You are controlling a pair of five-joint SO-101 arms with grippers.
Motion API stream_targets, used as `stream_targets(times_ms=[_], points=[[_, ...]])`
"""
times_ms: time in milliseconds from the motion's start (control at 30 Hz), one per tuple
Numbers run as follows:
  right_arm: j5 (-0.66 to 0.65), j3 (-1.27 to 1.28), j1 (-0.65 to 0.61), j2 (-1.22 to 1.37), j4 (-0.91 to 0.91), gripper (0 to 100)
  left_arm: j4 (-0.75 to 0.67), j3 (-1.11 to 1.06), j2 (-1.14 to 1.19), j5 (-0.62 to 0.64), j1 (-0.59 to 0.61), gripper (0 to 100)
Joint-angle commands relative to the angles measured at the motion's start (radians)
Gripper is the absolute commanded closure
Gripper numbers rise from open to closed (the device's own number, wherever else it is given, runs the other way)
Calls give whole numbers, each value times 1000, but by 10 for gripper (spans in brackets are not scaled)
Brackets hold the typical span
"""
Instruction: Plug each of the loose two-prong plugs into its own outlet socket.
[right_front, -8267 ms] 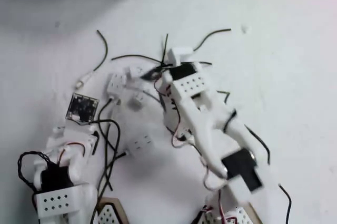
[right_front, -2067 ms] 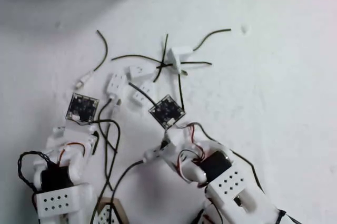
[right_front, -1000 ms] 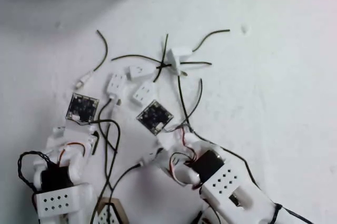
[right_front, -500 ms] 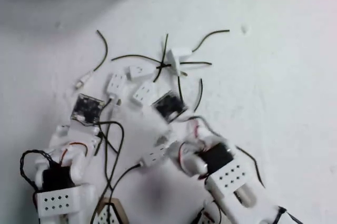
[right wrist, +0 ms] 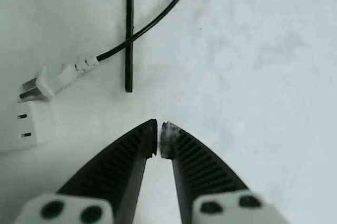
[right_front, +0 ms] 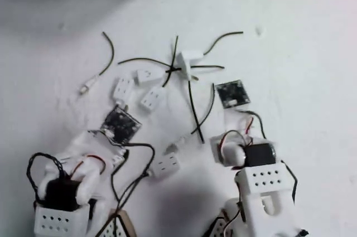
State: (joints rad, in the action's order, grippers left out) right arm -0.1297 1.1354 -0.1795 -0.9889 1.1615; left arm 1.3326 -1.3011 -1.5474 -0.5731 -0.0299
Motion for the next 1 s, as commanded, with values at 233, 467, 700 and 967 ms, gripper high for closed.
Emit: stream_targets(times_ms=[233,467,700,967], points=[[190,-38,182,-2,-94,978,-57,253,527,-2,-213,753],[247,0,254,-2,-174,978,-58,431,929,31,-335,704],[247,37,255,-10,-217,978,-20,571,1165,120,-470,701],[245,37,255,-10,-216,978,-15,626,1300,210,-564,692]])
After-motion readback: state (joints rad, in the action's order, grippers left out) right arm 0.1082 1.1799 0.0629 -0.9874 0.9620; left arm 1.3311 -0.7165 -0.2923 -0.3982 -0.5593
